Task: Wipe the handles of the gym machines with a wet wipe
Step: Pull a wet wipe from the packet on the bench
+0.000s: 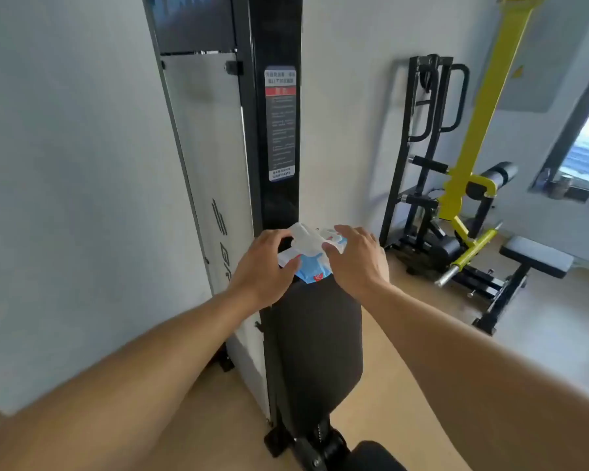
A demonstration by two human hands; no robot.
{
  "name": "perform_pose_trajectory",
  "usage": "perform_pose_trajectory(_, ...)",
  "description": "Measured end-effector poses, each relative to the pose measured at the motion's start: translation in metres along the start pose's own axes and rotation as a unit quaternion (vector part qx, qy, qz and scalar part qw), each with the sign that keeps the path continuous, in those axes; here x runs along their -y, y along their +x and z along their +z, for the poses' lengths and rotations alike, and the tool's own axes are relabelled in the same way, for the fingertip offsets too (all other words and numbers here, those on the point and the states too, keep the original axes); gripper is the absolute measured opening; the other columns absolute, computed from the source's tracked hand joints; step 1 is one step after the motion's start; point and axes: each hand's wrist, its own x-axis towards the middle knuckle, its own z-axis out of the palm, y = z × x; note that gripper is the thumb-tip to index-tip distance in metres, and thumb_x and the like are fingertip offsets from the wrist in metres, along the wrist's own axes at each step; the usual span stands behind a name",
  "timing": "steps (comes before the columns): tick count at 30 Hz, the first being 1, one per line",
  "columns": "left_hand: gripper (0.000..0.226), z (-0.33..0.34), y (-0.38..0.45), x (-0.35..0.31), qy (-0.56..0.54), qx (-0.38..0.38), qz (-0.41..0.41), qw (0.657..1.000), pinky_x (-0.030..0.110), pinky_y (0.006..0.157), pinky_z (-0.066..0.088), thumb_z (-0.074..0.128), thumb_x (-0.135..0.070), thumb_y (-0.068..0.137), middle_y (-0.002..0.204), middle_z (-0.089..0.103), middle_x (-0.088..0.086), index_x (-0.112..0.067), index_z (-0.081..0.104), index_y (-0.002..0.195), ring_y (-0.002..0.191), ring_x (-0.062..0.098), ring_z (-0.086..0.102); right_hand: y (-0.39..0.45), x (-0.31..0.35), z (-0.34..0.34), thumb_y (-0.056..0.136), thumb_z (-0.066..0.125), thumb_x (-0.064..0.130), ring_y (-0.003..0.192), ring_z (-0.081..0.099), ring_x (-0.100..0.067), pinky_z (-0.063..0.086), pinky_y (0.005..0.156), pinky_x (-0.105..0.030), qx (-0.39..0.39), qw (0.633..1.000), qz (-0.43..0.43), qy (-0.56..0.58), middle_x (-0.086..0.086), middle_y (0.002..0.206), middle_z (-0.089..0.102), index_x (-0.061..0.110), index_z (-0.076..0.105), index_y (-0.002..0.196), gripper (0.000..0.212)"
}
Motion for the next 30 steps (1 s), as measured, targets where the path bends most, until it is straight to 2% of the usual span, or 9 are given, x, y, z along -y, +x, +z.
perform_pose_trajectory(4,0.052,0.008,0.026,0.009,-0.03,0.023,-0.007,0.999,0.021,0.09,0.04,0.063,-0.041,0.096,0.143,0.051,-0.004,-0.027,0.043,0.142,0.128,0.013,0.051,0.016,0.002,0.011,0.089,0.056,0.055,0.111,0.056,-0.019,0.047,0.099,-0.04,0.049,0.996,0.039,-0.059,0.003,0.124,0.065,0.032,0.063,0.128,0.046)
perform_pose_trajectory(8,0.058,0.019,0.039,0.01,-0.055,0.04,0.013,0.998,0.021,0.089,0.041,0.062,-0.04,0.097,0.145,0.048,-0.003,-0.026,0.036,0.146,0.128,0.014,0.05,0.024,-0.002,0.017,0.093,0.059,0.035,0.098,0.059,-0.015,0.049,0.094,-0.037,0.033,0.998,0.033,-0.045,0.01,0.107,0.071,0.032,0.073,0.104,0.018)
perform_pose_trajectory(14,0.067,0.028,0.061,0.001,-0.051,0.027,-0.016,0.998,0.032,0.104,0.04,0.061,-0.042,0.095,0.153,0.042,0.0,-0.023,0.029,0.152,0.138,0.019,0.043,0.036,-0.008,-0.006,0.092,0.061,0.032,0.085,0.063,-0.009,0.055,0.077,-0.033,-0.056,0.978,0.075,0.185,0.016,0.089,0.07,0.032,0.071,0.089,0.01)
perform_pose_trajectory(17,0.068,0.032,0.06,-0.014,-0.038,-0.042,-0.025,0.998,0.044,0.116,0.037,0.06,-0.045,0.095,0.155,0.041,-0.001,-0.024,0.031,0.152,0.142,0.02,0.038,0.041,-0.022,-0.031,0.095,0.059,0.028,0.078,0.064,-0.01,0.057,0.076,-0.037,-0.072,0.951,0.106,0.283,0.017,0.081,0.066,0.025,0.068,0.093,0.009)
perform_pose_trajectory(20,0.064,0.039,0.061,-0.058,-0.074,-0.082,0.037,0.993,0.036,0.116,0.033,0.059,-0.045,0.096,0.151,0.047,-0.003,-0.022,0.035,0.151,0.14,0.015,0.039,0.039,-0.054,-0.067,0.098,0.057,0.026,0.07,0.06,-0.011,0.052,0.068,-0.033,-0.061,0.936,0.101,0.332,0.011,0.083,0.068,0.02,0.065,0.102,0.011)
perform_pose_trajectory(23,0.067,0.067,0.059,-0.127,-0.12,-0.055,0.07,0.989,0.027,0.108,0.034,0.062,-0.05,0.094,0.142,0.053,-0.008,-0.024,0.036,0.15,0.132,0.009,0.044,0.032,-0.104,-0.115,0.1,0.056,0.028,0.068,0.058,-0.011,0.049,0.062,-0.029,-0.053,0.931,0.096,0.347,0.01,0.085,0.067,0.021,0.064,0.106,0.012)
perform_pose_trajectory(25,0.058,0.1,0.052,-0.18,-0.146,0.001,0.068,0.987,0.025,0.098,0.039,0.068,-0.048,0.091,0.13,0.061,-0.009,-0.025,0.049,0.14,0.119,0.007,0.052,0.025,-0.148,-0.149,0.1,0.057,0.03,0.061,0.055,-0.011,0.045,0.055,-0.027,-0.047,0.925,0.101,0.363,0.007,0.084,0.067,0.022,0.065,0.105,0.012)
perform_pose_trajectory(28,0.012,0.164,0.031,-0.255,-0.234,0.072,0.034,0.969,0.026,0.074,0.045,0.068,-0.033,0.095,0.084,0.071,-0.01,-0.023,0.073,0.093,0.078,-0.003,0.061,0.011,-0.228,-0.202,0.099,0.057,0.031,0.063,0.053,-0.013,0.042,0.054,-0.028,-0.046,0.927,0.109,0.355,0.004,0.081,0.067,0.024,0.066,0.101,0.012)
perform_pose_trajectory(30,0.02,0.207,0.017,-0.3,-0.311,0.081,-0.029,0.946,0.025,0.073,0.049,0.064,-0.03,0.098,0.08,0.073,-0.005,-0.018,0.076,0.087,0.074,0.002,0.064,0.002,-0.282,-0.238,0.098,0.059,0.033,0.066,0.052,-0.013,0.042,0.056,-0.029,-0.037,0.921,0.135,0.362,0.007,0.074,0.063,0.024,0.069,0.094,0.014)
